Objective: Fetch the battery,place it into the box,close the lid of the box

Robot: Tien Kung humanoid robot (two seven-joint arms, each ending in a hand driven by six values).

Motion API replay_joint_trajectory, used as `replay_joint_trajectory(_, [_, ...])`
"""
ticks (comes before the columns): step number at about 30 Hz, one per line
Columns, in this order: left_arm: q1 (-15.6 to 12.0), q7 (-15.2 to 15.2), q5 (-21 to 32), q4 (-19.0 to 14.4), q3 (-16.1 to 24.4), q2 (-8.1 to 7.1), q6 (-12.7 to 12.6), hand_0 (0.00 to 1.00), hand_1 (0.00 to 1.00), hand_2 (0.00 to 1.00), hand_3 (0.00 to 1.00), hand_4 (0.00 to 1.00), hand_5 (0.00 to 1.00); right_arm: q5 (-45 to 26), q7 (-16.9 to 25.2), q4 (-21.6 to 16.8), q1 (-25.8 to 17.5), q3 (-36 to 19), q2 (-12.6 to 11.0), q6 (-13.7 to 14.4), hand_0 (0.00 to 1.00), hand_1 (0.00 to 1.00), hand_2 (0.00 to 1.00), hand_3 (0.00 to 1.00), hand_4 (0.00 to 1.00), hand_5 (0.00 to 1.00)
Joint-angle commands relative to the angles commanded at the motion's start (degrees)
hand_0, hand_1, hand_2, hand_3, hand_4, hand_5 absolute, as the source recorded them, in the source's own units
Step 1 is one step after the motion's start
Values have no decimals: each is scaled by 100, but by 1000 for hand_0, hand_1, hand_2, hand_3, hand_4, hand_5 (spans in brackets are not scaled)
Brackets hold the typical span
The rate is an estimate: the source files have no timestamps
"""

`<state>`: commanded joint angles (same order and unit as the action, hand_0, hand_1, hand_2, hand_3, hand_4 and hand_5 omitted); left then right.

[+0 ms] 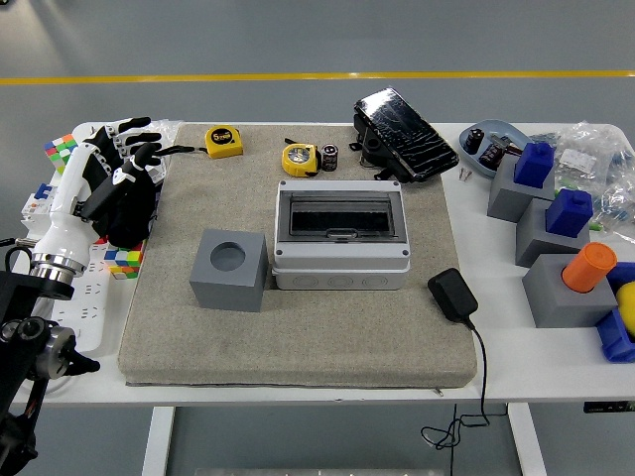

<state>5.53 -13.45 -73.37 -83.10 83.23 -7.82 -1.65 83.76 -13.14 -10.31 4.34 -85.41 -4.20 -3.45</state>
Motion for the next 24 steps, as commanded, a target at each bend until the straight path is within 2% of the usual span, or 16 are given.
replay_joint_trajectory(24, [16,10,-23,-20,109,-24,15,527,658,659,720,998,589,43,-15,0,11,22,-37,-11,642,648,658,576,974,578])
